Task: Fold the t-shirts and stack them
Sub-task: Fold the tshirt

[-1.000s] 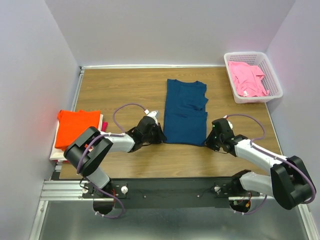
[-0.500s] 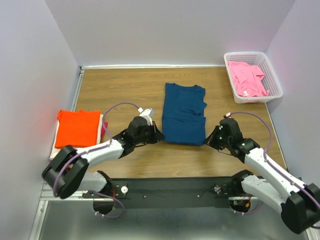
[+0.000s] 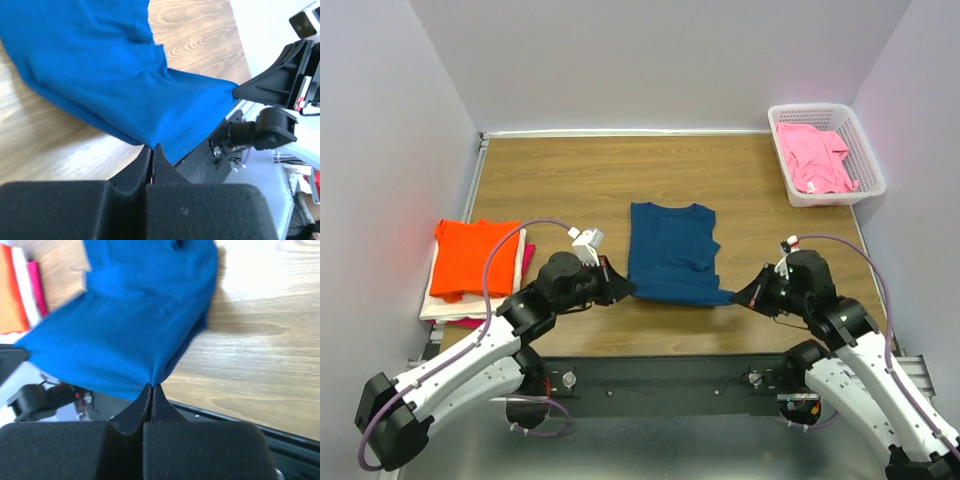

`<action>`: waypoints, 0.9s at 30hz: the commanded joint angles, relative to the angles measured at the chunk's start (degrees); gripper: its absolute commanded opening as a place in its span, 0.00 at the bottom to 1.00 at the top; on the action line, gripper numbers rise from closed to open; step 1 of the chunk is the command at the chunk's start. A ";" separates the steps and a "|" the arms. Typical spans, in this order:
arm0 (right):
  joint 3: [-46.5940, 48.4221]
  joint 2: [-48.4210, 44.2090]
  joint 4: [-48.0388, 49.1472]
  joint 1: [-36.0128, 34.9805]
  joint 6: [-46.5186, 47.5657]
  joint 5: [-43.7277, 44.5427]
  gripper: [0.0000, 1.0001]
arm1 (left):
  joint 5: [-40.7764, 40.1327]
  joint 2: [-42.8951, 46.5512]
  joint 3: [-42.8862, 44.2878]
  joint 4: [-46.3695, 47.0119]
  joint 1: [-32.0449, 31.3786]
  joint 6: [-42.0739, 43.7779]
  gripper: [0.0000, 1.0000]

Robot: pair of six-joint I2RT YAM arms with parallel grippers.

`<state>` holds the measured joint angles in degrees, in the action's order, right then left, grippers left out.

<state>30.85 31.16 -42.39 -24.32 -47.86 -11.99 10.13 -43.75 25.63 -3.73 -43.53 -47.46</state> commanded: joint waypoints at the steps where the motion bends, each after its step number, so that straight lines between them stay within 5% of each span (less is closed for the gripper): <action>1: 5.35 1.62 -4.37 0.15 0.92 -0.24 0.01 | -0.81 2.17 2.40 -7.78 0.02 -1.05 0.00; 13: 16.08 19.45 6.61 0.15 3.47 7.33 0.00 | -1.87 -7.49 11.46 -6.82 1.51 3.69 0.00; 19: 17.22 20.70 8.11 0.15 4.09 8.73 0.00 | -1.34 -7.06 9.88 -5.42 2.31 3.34 0.00; 27: 25.12 32.19 11.54 0.15 6.10 13.29 0.00 | 6.73 -16.00 16.09 -1.55 12.13 8.52 0.00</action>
<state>51.31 57.49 -35.14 -24.32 -44.36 -4.47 12.27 -56.12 37.15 -8.32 -35.09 -43.11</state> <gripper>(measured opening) 0.010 0.009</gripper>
